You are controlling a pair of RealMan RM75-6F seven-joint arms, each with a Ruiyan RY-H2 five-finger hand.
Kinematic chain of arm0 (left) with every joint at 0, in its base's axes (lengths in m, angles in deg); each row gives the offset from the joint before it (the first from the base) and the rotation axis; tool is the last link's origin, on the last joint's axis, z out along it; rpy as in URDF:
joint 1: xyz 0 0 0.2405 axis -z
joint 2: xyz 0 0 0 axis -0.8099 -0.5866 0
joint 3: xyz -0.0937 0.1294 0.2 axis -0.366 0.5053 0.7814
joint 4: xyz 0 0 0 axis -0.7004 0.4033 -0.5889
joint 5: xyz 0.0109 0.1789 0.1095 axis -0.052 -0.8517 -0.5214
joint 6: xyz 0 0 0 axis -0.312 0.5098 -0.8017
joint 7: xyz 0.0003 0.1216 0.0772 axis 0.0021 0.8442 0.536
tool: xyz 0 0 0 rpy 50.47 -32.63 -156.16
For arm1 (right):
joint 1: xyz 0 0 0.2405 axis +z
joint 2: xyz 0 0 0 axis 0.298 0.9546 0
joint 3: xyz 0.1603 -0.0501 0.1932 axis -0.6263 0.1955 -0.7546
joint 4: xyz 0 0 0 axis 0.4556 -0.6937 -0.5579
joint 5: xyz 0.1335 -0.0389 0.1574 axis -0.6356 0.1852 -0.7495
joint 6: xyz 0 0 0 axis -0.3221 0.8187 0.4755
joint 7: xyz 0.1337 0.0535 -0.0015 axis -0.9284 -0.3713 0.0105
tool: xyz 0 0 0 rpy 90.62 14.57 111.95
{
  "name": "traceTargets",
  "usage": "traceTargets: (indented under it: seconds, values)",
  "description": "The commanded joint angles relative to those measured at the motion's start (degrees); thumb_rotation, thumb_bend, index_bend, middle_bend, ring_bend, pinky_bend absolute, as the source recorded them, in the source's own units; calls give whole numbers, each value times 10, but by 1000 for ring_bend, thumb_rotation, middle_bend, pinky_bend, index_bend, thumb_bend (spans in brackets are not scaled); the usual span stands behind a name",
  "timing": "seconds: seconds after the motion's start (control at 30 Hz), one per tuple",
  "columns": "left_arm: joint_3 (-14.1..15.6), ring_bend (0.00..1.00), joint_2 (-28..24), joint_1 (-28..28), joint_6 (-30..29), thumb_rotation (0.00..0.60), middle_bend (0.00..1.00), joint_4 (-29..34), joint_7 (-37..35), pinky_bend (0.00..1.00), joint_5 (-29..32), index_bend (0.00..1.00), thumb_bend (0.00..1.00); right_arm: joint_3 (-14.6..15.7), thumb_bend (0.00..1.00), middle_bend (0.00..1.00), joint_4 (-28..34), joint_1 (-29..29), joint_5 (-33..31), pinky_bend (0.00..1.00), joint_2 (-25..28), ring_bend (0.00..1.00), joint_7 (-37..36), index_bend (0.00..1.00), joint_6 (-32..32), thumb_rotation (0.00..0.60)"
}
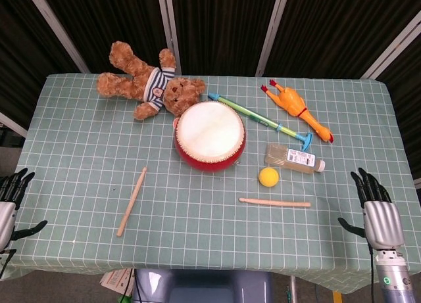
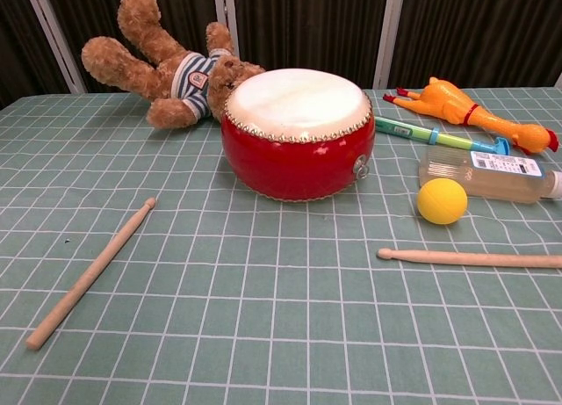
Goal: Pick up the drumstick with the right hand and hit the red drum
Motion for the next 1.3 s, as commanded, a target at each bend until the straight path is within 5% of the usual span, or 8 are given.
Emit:
traceTargets:
  seconds: [0.03, 0.17, 0.43, 0.8, 1.3]
  values:
    - [0, 0, 0, 1, 1, 600, 0, 2, 3, 0, 0, 0, 15, -9, 152, 413, -4, 5, 1, 602, -13, 548, 24, 6, 8, 600]
    - [3, 0, 1, 2, 3, 600, 0, 3, 11, 0, -5, 0, 15, -6, 157, 785, 6, 21, -4, 835, -19, 909, 36, 173, -25, 600]
    - [2, 0, 1, 2, 5, 600, 0, 5, 10, 0, -1, 0, 15, -22, 216, 983, 28, 71, -64, 976, -53, 1000, 117, 352, -110, 600]
    - [4, 0, -3, 5, 13, 600, 0, 5, -1, 0, -1, 0, 15, -30, 311, 1000, -6, 124, -139, 1000, -143, 1000, 247, 453, -164, 600]
    - [5, 0, -7, 6, 19, 600, 0, 9, -6, 0, 3, 0, 15, -34, 324, 1000, -57, 143, -215, 1000, -200, 1000, 280, 469, -179, 600]
